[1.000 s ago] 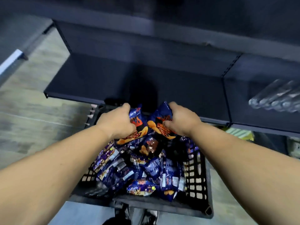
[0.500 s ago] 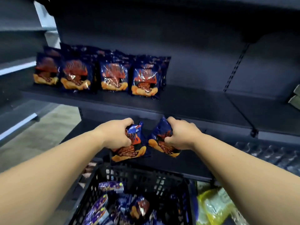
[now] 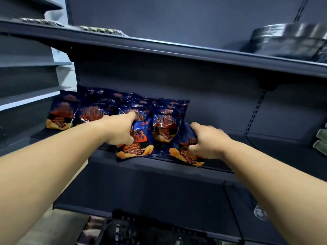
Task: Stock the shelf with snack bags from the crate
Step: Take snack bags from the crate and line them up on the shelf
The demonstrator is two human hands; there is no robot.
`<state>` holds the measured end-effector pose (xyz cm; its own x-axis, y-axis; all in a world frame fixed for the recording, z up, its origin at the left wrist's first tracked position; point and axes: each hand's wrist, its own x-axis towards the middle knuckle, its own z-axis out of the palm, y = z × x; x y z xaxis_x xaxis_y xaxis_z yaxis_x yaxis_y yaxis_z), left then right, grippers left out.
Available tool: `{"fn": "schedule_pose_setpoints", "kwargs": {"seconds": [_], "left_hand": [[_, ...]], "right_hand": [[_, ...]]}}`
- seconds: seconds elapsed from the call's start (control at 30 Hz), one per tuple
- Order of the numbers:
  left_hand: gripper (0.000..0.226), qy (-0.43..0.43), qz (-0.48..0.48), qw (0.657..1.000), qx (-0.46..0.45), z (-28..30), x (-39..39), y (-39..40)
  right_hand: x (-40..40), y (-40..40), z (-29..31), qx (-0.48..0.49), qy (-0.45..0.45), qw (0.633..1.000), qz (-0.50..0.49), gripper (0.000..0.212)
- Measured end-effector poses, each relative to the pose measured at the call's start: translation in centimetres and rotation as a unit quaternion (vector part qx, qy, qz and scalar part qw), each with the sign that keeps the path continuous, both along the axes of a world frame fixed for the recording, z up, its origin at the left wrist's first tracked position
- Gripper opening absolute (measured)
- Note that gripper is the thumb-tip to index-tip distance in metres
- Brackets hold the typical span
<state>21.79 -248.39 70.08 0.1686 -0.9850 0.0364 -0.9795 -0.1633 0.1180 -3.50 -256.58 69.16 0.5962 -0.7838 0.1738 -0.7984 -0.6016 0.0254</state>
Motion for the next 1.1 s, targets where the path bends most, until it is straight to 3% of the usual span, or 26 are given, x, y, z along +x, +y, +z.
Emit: {"fn": "schedule_pose_setpoints", "kwargs": {"seconds": [0.13,0.37,0.6,0.7,0.83,1.1], "left_hand": [[0.083,-0.048,-0.016,0.999,0.016,0.7,3.4,-2.8],[0.068,-0.099,-0.037,0.993,0.048,0.5,6.1,-8.6],[0.068,-0.074,-0.079,0.993,0.051,-0.7,7.3,-11.6],[0.07,-0.073,-0.093,0.991,0.057,-0.7,7.6,-12.2],[0.074,-0.059,-0.098,0.991,0.073,-0.5,7.8,-13.0],[0.079,-0.045,-0.097,0.993,0.057,-1.8,8.3,-13.7]], "right_hand": [[2.8,-1.4,1.2,0.008,0.008,1.0,-0.015,0.033],[8.0,-3.8,1.8,0.017,0.073,0.997,-0.032,0.053],[12.7,-6.3,0.2,0.051,0.082,0.995,-0.015,0.079],[13.7,-7.2,-0.5,0.078,0.061,0.995,-0.028,0.076],[13.9,-8.5,-1.0,0.04,0.07,0.996,-0.04,0.069],[14.0,-10.2,-2.9,-0.008,0.088,0.995,-0.055,0.081]]}}
